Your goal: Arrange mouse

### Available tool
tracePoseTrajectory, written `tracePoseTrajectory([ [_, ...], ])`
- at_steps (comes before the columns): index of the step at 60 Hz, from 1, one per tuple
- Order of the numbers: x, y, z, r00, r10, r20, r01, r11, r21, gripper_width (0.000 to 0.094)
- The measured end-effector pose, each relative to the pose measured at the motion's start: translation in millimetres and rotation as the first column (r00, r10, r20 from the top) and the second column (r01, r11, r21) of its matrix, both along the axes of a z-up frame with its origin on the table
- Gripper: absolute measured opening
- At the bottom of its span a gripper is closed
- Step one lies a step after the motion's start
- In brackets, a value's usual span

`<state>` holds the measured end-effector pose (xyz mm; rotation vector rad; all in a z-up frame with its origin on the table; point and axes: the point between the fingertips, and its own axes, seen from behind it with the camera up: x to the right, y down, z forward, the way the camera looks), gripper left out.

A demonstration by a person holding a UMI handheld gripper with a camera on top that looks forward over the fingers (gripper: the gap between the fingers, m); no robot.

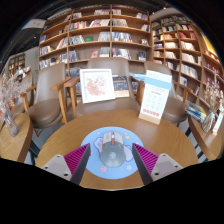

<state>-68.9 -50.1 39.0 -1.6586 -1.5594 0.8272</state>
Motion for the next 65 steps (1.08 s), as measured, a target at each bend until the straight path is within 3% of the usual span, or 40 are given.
tracePoseTrajectory([
  [18, 172, -6, 71, 0.998, 0.046, -0.049, -0.044, 0.999, 0.032, 0.0854],
  [32, 280, -8, 83, 0.998, 0.046, -0.052, -0.046, 0.999, -0.002, 0.0853],
  [50, 328, 3, 77, 0.998, 0.034, -0.053, -0.032, 0.999, 0.032, 0.0855],
  [65, 333, -1, 74, 0.996, 0.065, -0.060, -0.062, 0.997, 0.051, 0.0853],
])
